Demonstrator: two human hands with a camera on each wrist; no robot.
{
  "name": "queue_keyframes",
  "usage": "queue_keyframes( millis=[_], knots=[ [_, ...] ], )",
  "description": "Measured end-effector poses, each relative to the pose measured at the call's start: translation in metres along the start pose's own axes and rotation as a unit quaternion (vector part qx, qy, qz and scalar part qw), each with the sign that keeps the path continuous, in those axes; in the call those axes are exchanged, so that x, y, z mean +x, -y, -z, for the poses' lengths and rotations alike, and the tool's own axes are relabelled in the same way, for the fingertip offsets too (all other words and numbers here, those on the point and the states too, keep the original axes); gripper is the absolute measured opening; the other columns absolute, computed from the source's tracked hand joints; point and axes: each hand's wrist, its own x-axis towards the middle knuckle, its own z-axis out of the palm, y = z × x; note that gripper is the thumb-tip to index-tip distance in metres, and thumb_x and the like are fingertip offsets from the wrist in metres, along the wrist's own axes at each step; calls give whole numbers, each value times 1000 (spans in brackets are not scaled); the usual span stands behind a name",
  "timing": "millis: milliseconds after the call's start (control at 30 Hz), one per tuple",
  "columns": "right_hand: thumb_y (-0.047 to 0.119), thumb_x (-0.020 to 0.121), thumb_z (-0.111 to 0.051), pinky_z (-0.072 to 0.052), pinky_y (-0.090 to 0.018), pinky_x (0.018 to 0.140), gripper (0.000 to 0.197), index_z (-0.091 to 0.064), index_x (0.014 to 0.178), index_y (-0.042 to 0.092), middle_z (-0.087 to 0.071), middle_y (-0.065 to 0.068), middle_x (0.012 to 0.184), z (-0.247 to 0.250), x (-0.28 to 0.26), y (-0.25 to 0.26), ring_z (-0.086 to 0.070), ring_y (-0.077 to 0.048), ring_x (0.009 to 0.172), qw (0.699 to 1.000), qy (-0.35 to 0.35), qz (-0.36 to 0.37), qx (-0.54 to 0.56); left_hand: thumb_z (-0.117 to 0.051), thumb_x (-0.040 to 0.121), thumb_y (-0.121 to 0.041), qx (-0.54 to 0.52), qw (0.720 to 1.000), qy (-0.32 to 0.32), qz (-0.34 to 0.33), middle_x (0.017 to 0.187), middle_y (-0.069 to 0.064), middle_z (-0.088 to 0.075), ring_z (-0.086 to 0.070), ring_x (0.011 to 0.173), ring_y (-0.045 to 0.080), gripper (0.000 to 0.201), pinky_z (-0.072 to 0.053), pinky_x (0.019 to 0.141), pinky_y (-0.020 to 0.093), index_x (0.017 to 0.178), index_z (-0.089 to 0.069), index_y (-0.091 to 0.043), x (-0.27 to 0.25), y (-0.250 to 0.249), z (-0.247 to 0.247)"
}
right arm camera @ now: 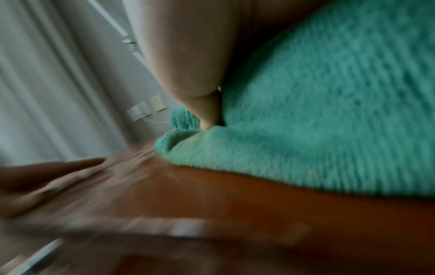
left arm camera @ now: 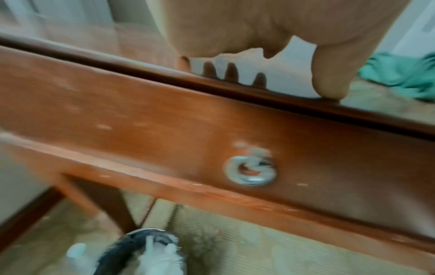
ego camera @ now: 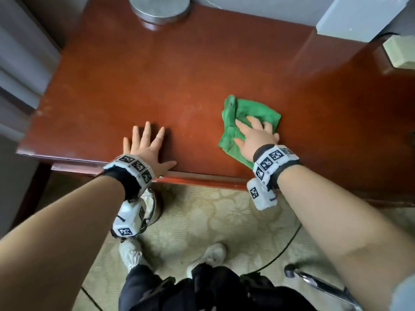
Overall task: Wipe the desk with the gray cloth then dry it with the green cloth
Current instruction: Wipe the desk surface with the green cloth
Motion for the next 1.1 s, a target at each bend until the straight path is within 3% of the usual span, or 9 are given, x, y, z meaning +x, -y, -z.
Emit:
queue_keyframes(
  millis=[233,300,400,500,633,800,933,1033,1100],
  knots=[
    [24,95,-45,-18,-50,108,54,-28,139,49,-14,18,154,-22,-60,99,-10,-21,140,949,101,284,-91,-40,75,-79,79,993,25,82,155,3,24,21,142,30,100,9,115,51,148,12,-34,-1,147,39],
    [25,96,-44,-19,-48,109,53,-27,141,47,-16,16,154,-14,-48,104,-12,-22,139,966,61,238,-84,-37,75,-79,89,993,41,59,154,2,25,20,142,29,98,8,115,50,146,15,-37,2,169,43],
    [34,96,-40,-21,-49,110,50,-24,143,43,-15,8,155,-4,-9,102,-16,-30,138,1000,-15,14,2,-32,77,-79,86,994,57,26,153,1,29,20,142,28,94,7,116,49,144,21,-39,7,182,40],
    [42,95,-37,-23,-50,110,50,-22,143,42,-12,7,156,-1,20,122,-17,-32,138,989,-23,-133,58,-31,78,-79,77,995,66,18,151,0,33,23,141,28,94,8,116,49,142,24,-39,10,186,37],
    [37,95,-41,-19,-52,110,51,-24,142,44,-13,10,156,-14,-4,176,-13,-31,140,998,-4,56,-9,-38,74,-81,84,991,99,7,148,2,38,28,139,30,103,9,115,50,140,29,-38,12,190,43],
    [18,92,-46,-15,-52,112,57,-32,139,46,-20,16,153,-21,-47,210,-13,-21,140,951,102,288,-42,-46,69,-80,76,990,116,-7,148,3,39,28,139,33,112,8,113,53,140,29,-38,10,192,48],
    [28,94,-46,-25,-46,111,52,-31,142,39,-24,6,153,4,-1,176,-24,-31,135,992,-69,85,65,-43,73,-78,94,989,111,-6,148,5,39,27,139,34,108,7,114,54,141,30,-35,15,193,44],
    [35,96,-39,-22,-49,111,51,-22,144,42,-13,8,156,11,32,155,-18,-31,138,984,-46,-143,91,-42,74,-78,98,989,114,-5,148,6,38,26,139,35,107,7,114,54,140,31,-35,13,193,44],
    [35,97,-36,-20,-50,111,50,-20,143,44,-9,10,156,3,37,163,-15,-30,139,984,-21,-167,65,-41,74,-78,107,988,112,-7,148,7,37,26,139,36,107,7,113,54,140,31,-34,15,193,43]
  ],
)
